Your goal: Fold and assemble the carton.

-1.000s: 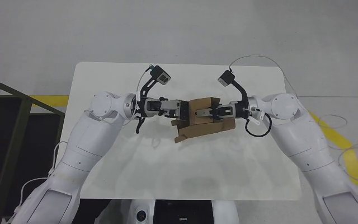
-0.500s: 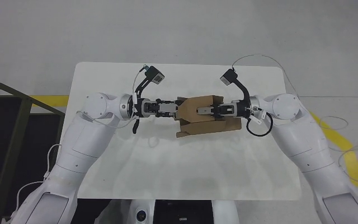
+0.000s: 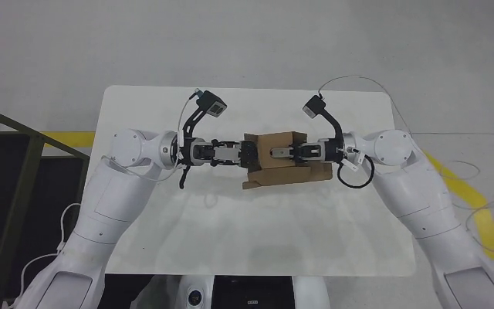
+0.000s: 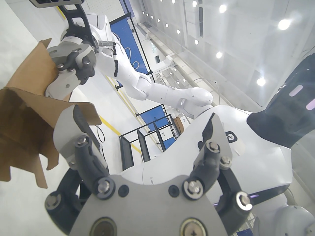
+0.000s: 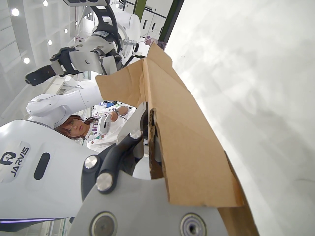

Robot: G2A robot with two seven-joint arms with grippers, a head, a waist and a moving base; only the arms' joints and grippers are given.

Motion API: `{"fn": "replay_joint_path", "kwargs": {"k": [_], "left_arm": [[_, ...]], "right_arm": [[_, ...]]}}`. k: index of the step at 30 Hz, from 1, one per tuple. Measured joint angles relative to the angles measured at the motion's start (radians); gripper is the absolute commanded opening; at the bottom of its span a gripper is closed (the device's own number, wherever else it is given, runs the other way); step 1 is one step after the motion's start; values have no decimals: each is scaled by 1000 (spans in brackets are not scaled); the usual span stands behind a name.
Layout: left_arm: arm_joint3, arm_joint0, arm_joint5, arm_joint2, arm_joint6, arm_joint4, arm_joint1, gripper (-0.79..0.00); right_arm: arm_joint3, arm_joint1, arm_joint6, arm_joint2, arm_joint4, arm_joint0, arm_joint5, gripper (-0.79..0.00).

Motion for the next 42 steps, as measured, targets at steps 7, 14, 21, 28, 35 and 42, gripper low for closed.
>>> {"fn": "replay_joint_path", "kwargs": {"k": [7,14,21,28,35,42], "left_arm": [[13,-30,0,43,42,14,-13,0],[31,-63,-22,74,78,74,-23,0],[32,-63,-49,79,111,153,-24,0],[29,-55,-50,71,117,162,-22,0],[30,-44,-47,31,118,105,-17,0],[21,-12,-43,-20,111,82,-7,0]], "right_arm": [[-11,-7,10,-12,1,6,2,-785],[-23,-15,15,-25,0,9,-1,-785],[-26,-18,19,-21,6,5,-6,-785],[-34,-19,24,-8,28,-6,-18,-785],[-27,-16,19,17,28,-16,-16,-785],[-41,-6,11,59,27,-43,2,-785]]}}
